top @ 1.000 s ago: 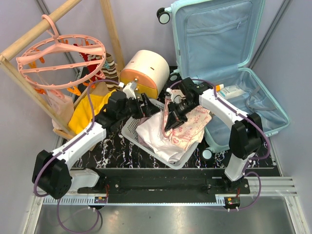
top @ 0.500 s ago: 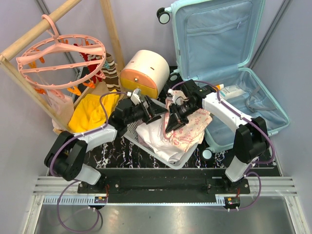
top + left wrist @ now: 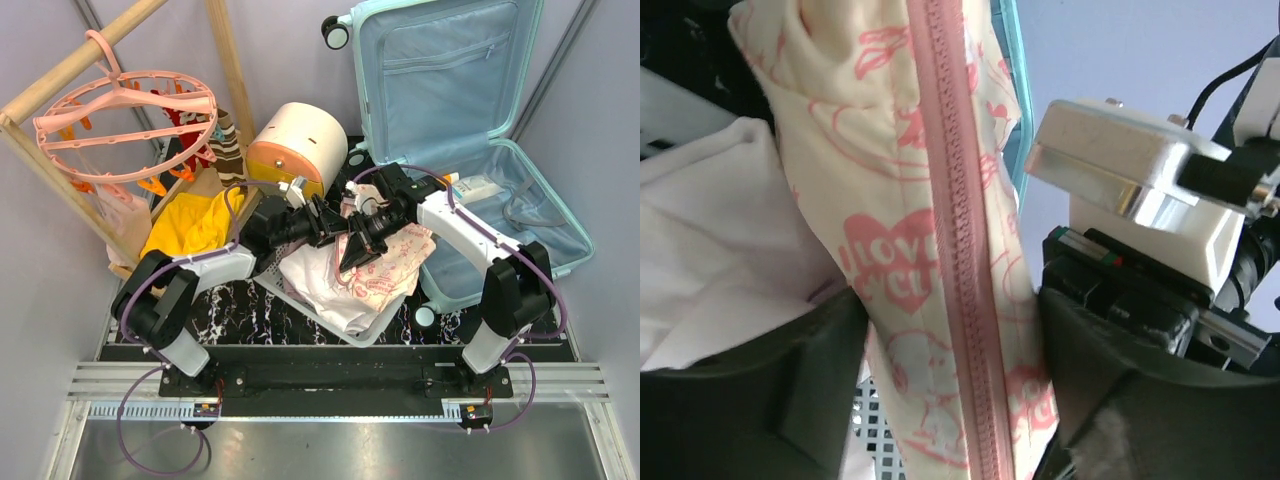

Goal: Open, take out, and arrange the luggage
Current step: Place the clothes in the bin, then adjust the bin at the center of the board, then adjust the storage box at the center of the board, then open the drawer in the storage box.

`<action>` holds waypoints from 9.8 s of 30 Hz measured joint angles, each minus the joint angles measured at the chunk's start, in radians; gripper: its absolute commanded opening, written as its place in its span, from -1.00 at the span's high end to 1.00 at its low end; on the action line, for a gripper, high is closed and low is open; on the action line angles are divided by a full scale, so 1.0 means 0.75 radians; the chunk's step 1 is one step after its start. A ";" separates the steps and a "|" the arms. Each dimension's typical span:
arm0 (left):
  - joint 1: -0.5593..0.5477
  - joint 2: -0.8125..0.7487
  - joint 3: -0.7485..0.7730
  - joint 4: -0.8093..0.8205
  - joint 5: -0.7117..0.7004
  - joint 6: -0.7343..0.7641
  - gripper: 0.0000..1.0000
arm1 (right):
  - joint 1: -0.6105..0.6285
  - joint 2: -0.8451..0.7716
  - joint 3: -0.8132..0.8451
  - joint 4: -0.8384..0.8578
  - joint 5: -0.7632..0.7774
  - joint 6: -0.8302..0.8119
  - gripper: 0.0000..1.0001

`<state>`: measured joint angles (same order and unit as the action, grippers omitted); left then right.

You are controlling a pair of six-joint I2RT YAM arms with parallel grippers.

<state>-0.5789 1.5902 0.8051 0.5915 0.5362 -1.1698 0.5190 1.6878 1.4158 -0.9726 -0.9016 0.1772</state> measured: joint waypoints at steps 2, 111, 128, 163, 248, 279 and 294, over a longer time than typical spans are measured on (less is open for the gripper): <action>-0.006 0.016 0.017 0.003 0.009 0.000 0.25 | -0.002 -0.005 -0.004 0.006 0.000 0.000 0.83; -0.298 -1.090 -0.178 -1.361 -1.386 0.562 -0.95 | 0.439 0.019 -0.168 0.175 0.665 -0.031 0.20; 0.188 -0.686 -0.063 -1.175 -0.799 0.994 -0.82 | 0.435 -0.106 -0.209 0.094 0.832 -0.006 -0.45; 0.203 -0.957 -0.286 -1.247 -0.776 1.018 0.91 | 0.186 -0.308 -0.083 0.446 1.483 -0.088 -0.48; 0.263 -0.490 0.374 -1.286 -0.703 1.191 -0.98 | 0.142 0.666 0.993 0.323 1.342 -0.171 -0.58; 0.237 0.043 0.834 -1.172 -0.831 1.247 -0.54 | 0.013 0.058 0.614 0.369 1.068 -0.146 -0.50; 0.236 0.248 1.057 -1.207 -0.883 1.330 -0.09 | -0.146 -0.087 0.463 0.394 1.048 0.018 -0.50</action>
<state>-0.4019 1.7760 1.5978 -0.3141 -0.1265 -0.1722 0.4095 1.6226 1.7630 -0.6769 -0.1154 0.1909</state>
